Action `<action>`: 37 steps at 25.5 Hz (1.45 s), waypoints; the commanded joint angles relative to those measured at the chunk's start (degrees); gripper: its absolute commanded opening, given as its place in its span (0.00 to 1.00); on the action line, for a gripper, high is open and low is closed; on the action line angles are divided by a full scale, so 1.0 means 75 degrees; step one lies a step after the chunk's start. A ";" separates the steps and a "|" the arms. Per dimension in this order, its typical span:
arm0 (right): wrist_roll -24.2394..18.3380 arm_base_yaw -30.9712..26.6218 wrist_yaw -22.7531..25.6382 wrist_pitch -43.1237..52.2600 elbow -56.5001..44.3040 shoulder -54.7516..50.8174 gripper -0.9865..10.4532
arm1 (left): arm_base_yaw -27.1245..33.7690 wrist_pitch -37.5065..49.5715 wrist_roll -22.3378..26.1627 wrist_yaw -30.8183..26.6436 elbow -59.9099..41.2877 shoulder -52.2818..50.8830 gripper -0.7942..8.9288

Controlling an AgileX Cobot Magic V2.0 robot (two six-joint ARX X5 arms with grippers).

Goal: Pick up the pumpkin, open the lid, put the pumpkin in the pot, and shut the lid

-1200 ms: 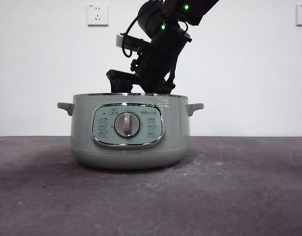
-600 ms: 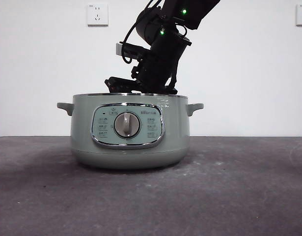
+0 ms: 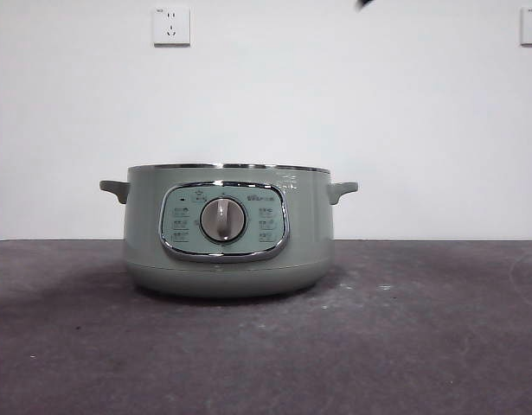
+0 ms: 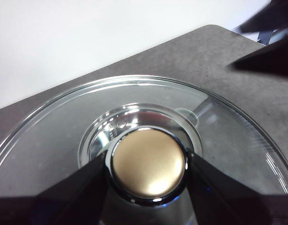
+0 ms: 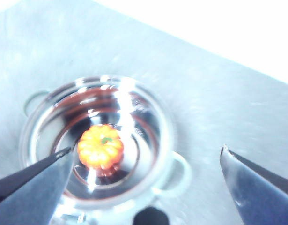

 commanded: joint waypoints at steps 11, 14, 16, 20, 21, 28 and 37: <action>0.0187 -0.0006 -0.0035 -0.1180 0.0000 -0.2597 0.61 | -0.0259 0.2769 0.0044 0.0344 0.0055 0.2844 0.07; 0.0189 -0.0003 -0.0035 -0.1378 0.0000 -0.2751 0.61 | -0.0306 0.3235 0.0041 0.0332 0.0055 0.3287 0.07; 0.0187 -0.0003 -0.0035 -0.1530 0.0000 -0.2792 0.61 | -0.0350 0.3526 0.0041 0.0326 0.0055 0.3541 0.07; 0.0187 -0.0003 -0.0032 -0.1839 0.0000 -0.2804 0.61 | -0.0475 0.3882 0.0041 0.0306 0.0055 0.3914 0.07; 0.0187 -0.0006 -0.0032 -0.1888 0.0000 -0.2804 0.61 | -0.0501 0.3928 0.0041 0.0283 0.0055 0.3990 0.07; 0.0187 -0.0003 -0.0032 -0.1947 0.0000 -0.2804 0.61 | -0.0635 0.4223 0.0041 0.0210 0.0055 0.4473 0.07; 0.0187 -0.0003 -0.0032 -0.2107 0.0000 -0.2804 0.61 | -0.0653 0.4261 0.0044 -0.0070 0.0055 0.4695 0.07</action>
